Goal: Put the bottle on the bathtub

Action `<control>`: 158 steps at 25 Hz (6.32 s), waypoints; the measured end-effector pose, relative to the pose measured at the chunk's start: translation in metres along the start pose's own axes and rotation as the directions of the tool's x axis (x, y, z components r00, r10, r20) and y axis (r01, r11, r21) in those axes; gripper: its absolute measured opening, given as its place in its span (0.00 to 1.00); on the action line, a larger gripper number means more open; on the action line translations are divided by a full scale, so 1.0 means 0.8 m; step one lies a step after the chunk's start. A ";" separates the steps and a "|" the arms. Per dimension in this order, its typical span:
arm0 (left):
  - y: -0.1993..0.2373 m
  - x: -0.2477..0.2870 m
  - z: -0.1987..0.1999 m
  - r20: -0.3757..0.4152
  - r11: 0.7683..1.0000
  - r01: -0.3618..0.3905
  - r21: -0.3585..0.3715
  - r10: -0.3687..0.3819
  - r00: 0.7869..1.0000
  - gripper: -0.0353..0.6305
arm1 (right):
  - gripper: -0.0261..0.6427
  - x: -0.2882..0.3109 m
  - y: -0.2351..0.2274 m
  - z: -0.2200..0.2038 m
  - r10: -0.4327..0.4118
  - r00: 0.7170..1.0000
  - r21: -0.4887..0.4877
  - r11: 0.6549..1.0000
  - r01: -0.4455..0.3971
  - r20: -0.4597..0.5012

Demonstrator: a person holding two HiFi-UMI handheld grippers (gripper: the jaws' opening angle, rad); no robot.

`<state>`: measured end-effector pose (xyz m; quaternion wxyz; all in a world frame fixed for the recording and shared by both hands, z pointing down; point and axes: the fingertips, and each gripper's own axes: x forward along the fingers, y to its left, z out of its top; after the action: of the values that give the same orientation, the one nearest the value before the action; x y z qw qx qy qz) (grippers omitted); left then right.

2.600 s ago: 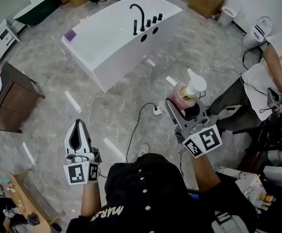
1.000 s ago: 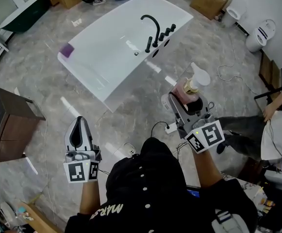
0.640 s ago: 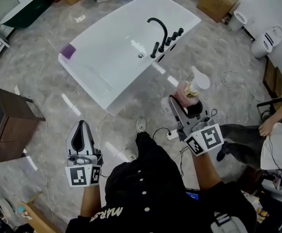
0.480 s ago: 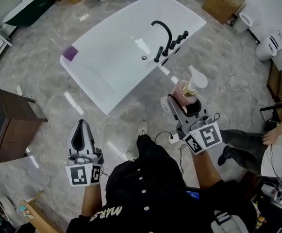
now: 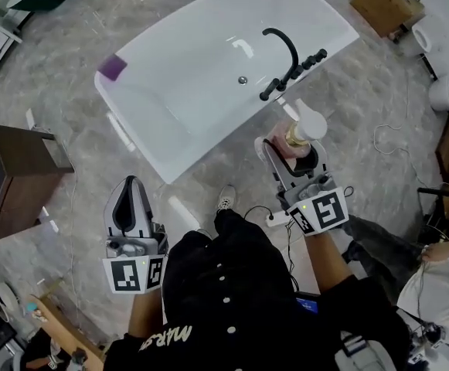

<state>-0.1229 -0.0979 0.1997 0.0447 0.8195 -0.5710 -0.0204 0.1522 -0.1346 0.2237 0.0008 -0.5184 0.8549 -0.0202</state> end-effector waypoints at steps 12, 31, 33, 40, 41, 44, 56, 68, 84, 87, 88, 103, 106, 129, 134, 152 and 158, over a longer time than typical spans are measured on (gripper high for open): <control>0.041 0.061 -0.099 -0.141 0.999 -0.007 -0.034 0.002 0.990 0.07 | 0.37 0.113 -0.037 -0.172 0.000 0.992 0.049 0.999 0.006 -0.122; 0.075 0.093 -0.282 -0.277 0.989 -0.007 -0.146 -0.034 0.960 0.07 | 0.37 0.196 -0.053 -0.425 -0.053 0.964 0.037 0.997 0.065 -0.261; 0.076 0.095 -0.296 -0.284 0.988 -0.006 -0.153 -0.039 0.958 0.07 | 0.37 0.202 -0.054 -0.439 -0.059 0.963 0.033 0.997 0.070 -0.262; 0.071 0.104 -0.334 -0.310 0.985 0.000 -0.173 -0.055 0.949 0.07 | 0.37 0.212 -0.060 -0.467 -0.059 0.963 0.019 0.998 0.067 -0.263; 0.070 0.105 -0.336 -0.310 0.984 -0.001 -0.176 -0.054 0.949 0.07 | 0.37 0.213 -0.061 -0.470 -0.058 0.962 0.017 0.998 0.065 -0.266; 0.069 0.106 -0.344 -0.320 0.981 -0.007 -0.193 -0.057 0.946 0.07 | 0.37 0.212 -0.060 -0.480 -0.048 0.963 0.012 0.999 0.053 -0.267; 0.047 0.087 -0.367 -0.363 0.974 0.021 -0.225 -0.103 0.926 0.07 | 0.38 0.210 -0.044 -0.493 -0.015 0.971 -0.060 0.998 0.001 -0.237; 0.048 0.069 -0.361 -0.362 0.977 0.030 -0.209 -0.106 0.926 0.07 | 0.52 0.212 -0.036 -0.509 0.018 0.946 -0.038 0.999 -0.032 -0.322; 0.077 0.053 -0.230 -0.253 0.988 -0.012 -0.155 -0.028 0.967 0.07 | 0.29 0.125 -0.029 -0.373 -0.126 0.922 -0.084 0.991 0.103 -0.367; 0.085 0.036 -0.202 -0.257 0.988 -0.046 -0.144 0.008 0.967 0.07 | 0.10 0.114 -0.019 -0.306 -0.122 0.945 -0.055 0.992 0.111 -0.303; 0.085 0.032 -0.193 -0.255 0.989 -0.049 -0.138 0.013 0.967 0.07 | 0.05 0.112 -0.017 -0.284 -0.122 0.951 -0.036 0.993 0.117 -0.284; 0.104 0.015 -0.048 -0.095 0.998 -0.052 -0.021 0.050 0.994 0.07 | 0.03 0.084 0.025 -0.024 -0.024 0.998 0.008 1.000 0.024 -0.051; 0.110 0.008 -0.025 -0.062 0.998 -0.061 -0.005 0.060 0.996 0.07 | 0.04 0.075 0.033 0.016 -0.037 0.999 -0.022 0.999 0.037 0.005; 0.146 -0.026 0.046 0.084 0.989 -0.132 0.064 0.126 0.988 0.07 | 0.04 0.040 0.018 0.085 -0.086 0.990 -0.065 0.994 0.093 0.108; 0.143 -0.018 0.046 0.092 0.989 -0.139 0.057 0.134 0.987 0.07 | 0.04 0.036 0.001 0.083 -0.112 0.987 -0.059 0.991 0.119 0.111; 0.139 -0.001 0.065 0.132 0.990 -0.139 0.037 0.133 0.982 0.07 | 0.04 0.053 -0.001 0.095 -0.097 0.989 -0.074 0.992 0.106 0.114; 0.141 -0.001 0.070 0.142 0.990 -0.140 0.021 0.136 0.981 0.07 | 0.04 0.055 -0.002 0.096 -0.100 0.989 -0.070 0.992 0.108 0.108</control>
<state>-0.2331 -0.1386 0.1545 -0.0068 0.7751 -0.6283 -0.0659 0.1351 -0.1766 0.1475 0.0247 -0.5625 0.8255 0.0390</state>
